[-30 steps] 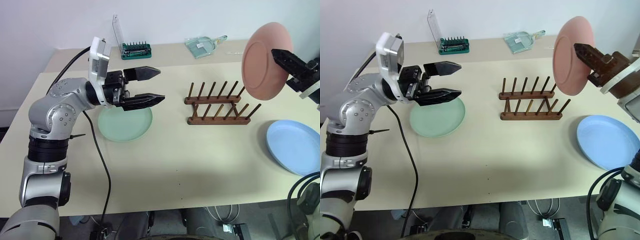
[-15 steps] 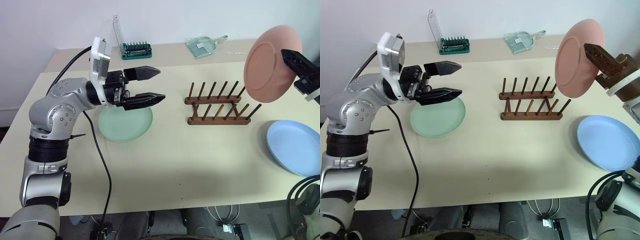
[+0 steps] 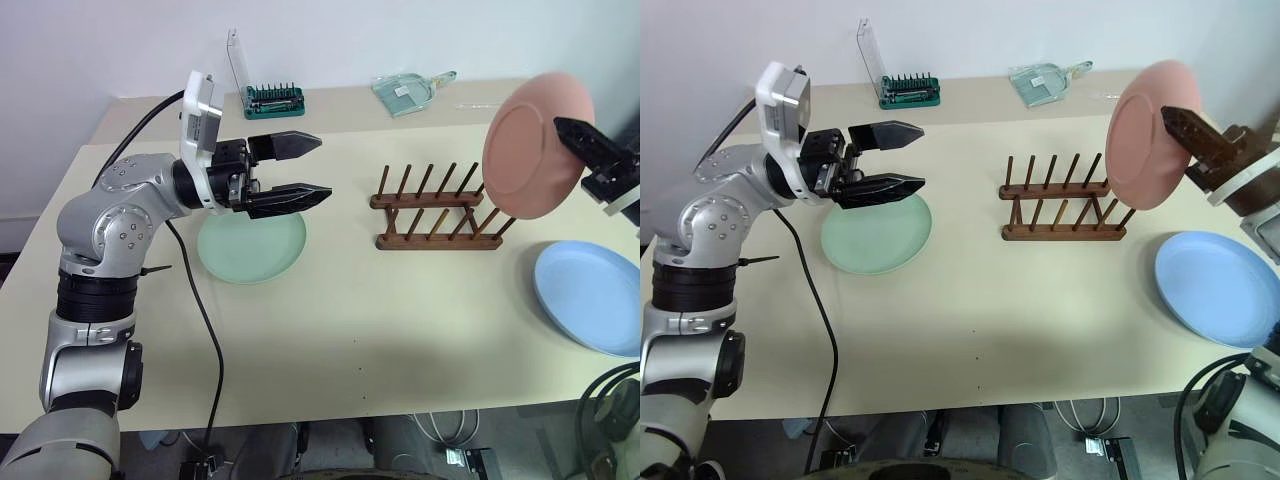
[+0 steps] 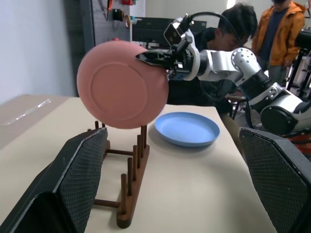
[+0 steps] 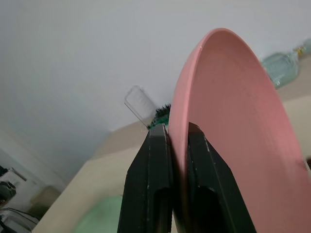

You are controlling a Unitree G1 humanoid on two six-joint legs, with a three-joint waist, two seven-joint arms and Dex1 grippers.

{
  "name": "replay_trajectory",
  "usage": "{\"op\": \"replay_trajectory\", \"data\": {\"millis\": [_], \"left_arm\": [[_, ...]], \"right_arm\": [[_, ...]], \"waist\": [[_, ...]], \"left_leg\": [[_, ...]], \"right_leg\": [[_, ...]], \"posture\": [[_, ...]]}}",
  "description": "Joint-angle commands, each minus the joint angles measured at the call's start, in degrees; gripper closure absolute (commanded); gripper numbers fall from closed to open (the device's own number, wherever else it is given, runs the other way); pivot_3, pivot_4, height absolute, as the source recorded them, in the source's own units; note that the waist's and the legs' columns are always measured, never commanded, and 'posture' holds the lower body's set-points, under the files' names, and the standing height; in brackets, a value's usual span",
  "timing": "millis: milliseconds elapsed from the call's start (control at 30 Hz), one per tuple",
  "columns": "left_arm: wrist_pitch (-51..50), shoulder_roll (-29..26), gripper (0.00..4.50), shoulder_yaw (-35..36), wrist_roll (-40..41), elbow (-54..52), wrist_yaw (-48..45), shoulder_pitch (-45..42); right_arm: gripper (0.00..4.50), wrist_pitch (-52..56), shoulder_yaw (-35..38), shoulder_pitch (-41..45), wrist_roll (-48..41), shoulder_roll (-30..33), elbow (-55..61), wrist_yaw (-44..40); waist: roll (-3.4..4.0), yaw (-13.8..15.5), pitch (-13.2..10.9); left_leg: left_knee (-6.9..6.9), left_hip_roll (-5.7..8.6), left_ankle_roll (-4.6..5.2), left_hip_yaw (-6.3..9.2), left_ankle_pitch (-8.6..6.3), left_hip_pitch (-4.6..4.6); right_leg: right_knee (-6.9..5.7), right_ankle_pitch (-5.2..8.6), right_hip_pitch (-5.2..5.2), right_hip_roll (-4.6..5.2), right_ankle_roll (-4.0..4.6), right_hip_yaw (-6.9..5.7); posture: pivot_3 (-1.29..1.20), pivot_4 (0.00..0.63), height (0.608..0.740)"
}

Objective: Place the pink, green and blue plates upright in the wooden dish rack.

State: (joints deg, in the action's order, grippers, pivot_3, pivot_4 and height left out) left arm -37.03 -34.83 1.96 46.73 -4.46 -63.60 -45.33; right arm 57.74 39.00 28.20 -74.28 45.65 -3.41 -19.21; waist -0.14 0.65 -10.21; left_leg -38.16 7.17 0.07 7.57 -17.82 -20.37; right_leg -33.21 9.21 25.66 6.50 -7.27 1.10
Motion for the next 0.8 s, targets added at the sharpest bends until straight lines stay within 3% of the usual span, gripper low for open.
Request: {"op": "replay_trajectory", "data": {"millis": [33, 133, 333, 467, 800], "left_arm": [[0.2, -0.3, 0.02, 1.8, 0.0, -0.4, 0.0, -1.5], [0.4, -0.3, 0.0, 1.7, -0.3, -0.2, -0.1, -1.6], [0.4, -0.2, 0.0, 1.7, -0.3, -0.5, 0.1, -1.4], [0.0, -0.2, 0.0, 1.8, -0.1, -0.5, 0.4, -1.3], [0.3, -1.0, 0.0, 1.1, -3.5, 2.3, 2.1, -1.7]], "right_arm": [[4.13, -2.1, 1.3, 0.4, -0.3, -1.0, -0.1, -1.4], [3.0, -2.9, 0.7, 0.2, 0.9, -1.7, -0.8, -1.9], [0.05, -3.2, 0.0, 1.8, 0.9, -1.9, -0.5, -2.4], [0.01, -3.7, -0.4, 2.7, 2.0, -1.2, 0.4, -2.9], [0.01, -20.8, -0.3, 6.0, 11.1, -1.5, 5.7, -12.2]], "waist": [[0.0, 0.0, 0.0], [0.0, -0.1, 0.0], [0.0, 0.0, 0.0], [0.0, 0.0, 0.0], [0.0, -0.1, 0.0]], "left_leg": [[0.0, 0.0, 0.0, 0.0, 0.0, 0.0], [0.0, 0.0, 0.0, 0.0, 0.0, 0.01], [0.0, 0.0, -0.08, 0.0, 0.05, 0.01], [0.0, 0.0, -0.08, 0.0, 0.05, 0.01], [0.0, 0.0, -0.09, 0.0, 0.05, 0.02]], "right_leg": [[0.0, 0.0, 0.0, 0.0, 0.0, 0.0], [-0.01, 0.0, 0.0, -0.01, 0.0, 0.0], [0.0, 0.0, 0.0, 0.0, 0.0, 0.01], [0.0, 0.0, 0.0, 0.0, 0.0, 0.01], [-0.01, 0.0, 0.0, -0.01, -0.01, 0.0]], "posture": [[0.0, 0.15, 0.74], [0.0, 0.15, 0.74], [0.0, 0.15, 0.74], [0.0, 0.15, 0.74], [0.0, 0.15, 0.74]]}}
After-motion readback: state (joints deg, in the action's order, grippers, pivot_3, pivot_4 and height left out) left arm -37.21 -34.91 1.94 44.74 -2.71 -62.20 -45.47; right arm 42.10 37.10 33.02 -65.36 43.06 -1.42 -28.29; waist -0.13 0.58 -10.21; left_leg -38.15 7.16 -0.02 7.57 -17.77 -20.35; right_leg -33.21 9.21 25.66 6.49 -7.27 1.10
